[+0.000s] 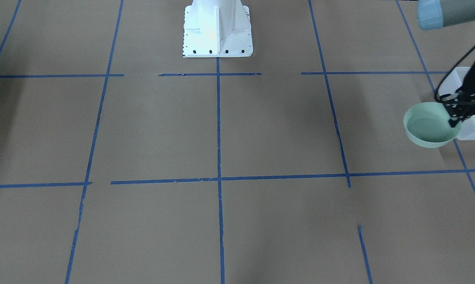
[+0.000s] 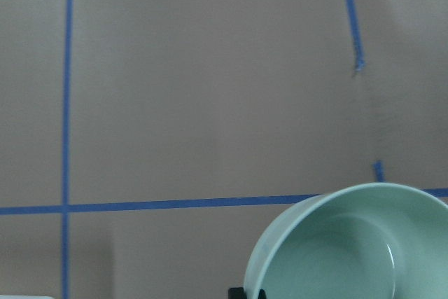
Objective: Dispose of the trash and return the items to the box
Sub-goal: 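Carry the green bowl with the left gripper to the clear bin, then lower the green bowl into the clear bin and open the left gripper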
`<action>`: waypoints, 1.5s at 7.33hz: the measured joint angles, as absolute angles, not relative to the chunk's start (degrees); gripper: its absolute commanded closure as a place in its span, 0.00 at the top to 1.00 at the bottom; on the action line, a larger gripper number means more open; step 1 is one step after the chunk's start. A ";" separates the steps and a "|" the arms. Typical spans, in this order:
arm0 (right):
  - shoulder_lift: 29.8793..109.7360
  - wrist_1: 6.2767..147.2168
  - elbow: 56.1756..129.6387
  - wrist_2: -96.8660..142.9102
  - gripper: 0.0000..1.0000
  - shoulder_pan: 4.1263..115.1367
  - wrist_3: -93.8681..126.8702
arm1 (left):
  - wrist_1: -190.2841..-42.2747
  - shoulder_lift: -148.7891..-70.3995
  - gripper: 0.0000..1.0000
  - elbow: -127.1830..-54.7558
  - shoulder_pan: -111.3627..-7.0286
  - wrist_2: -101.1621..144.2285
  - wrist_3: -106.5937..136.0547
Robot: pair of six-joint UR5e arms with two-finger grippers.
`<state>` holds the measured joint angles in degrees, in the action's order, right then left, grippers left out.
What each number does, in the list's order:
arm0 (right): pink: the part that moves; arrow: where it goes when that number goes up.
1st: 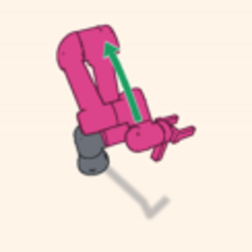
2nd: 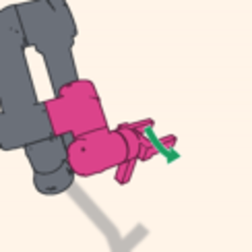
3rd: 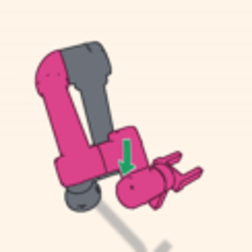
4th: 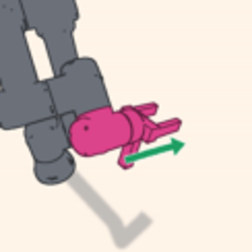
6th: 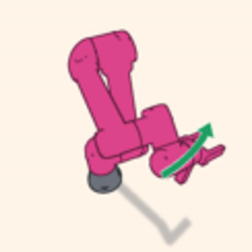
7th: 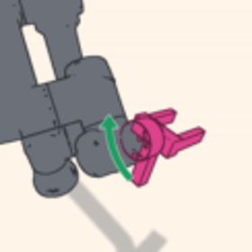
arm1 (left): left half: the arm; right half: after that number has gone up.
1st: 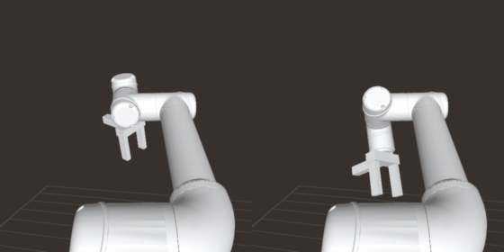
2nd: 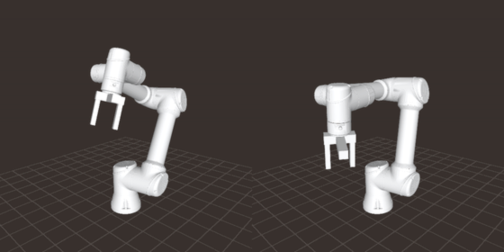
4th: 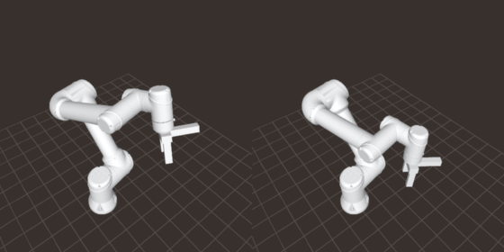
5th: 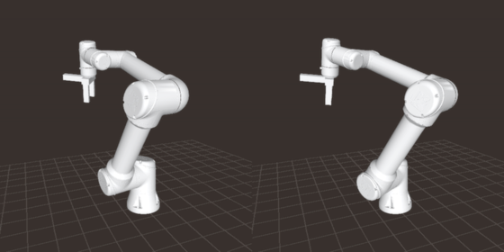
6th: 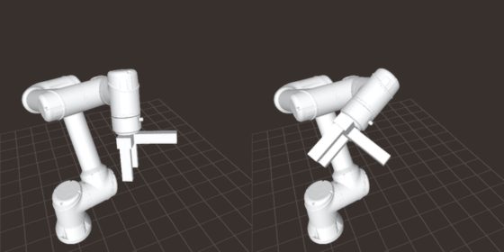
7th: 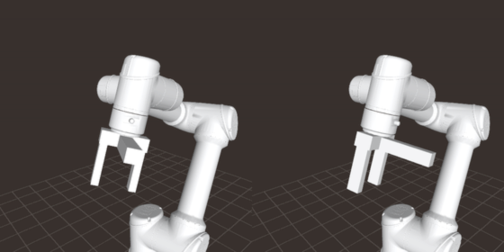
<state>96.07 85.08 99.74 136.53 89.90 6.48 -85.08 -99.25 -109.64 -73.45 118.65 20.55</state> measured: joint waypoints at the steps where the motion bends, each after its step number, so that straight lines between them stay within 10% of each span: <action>1: 96.07 85.08 99.74 136.51 1.00 89.80 6.44 | -85.12 -98.11 0.00 -106.50 -78.39 118.88 11.90; 11: 95.41 84.99 99.71 136.53 1.00 88.63 6.68 | -111.51 -86.62 0.00 -77.43 -92.13 113.12 -21.92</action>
<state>95.41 84.99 99.71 136.53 88.63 6.68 -111.51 -86.62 -77.43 -92.13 113.12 -21.92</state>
